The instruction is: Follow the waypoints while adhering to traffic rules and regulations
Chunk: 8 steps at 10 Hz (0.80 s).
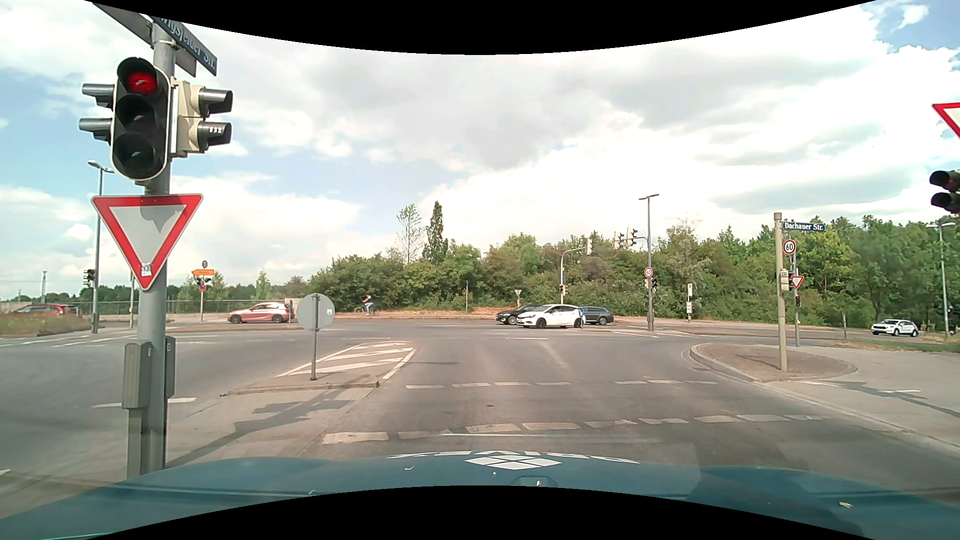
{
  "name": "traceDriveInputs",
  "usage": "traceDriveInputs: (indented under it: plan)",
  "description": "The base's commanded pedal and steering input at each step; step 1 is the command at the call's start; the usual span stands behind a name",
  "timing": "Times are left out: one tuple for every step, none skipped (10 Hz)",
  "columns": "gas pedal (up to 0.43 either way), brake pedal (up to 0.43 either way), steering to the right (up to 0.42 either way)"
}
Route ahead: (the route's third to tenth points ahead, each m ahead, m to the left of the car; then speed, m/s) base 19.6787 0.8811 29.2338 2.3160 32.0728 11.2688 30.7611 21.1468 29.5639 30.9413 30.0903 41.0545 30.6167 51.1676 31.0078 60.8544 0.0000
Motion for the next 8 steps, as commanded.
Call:
traceDriveInputs:
  plan:
    - [0.000,0.341,-0.026]
    - [0.000,0.341,-0.025]
    - [0.000,0.341,-0.025]
    - [0.000,0.348,-0.025]
    - [0.000,0.341,-0.026]
    - [0.000,0.341,-0.026]
    - [0.000,0.341,-0.026]
    - [0.000,0.341,-0.025]
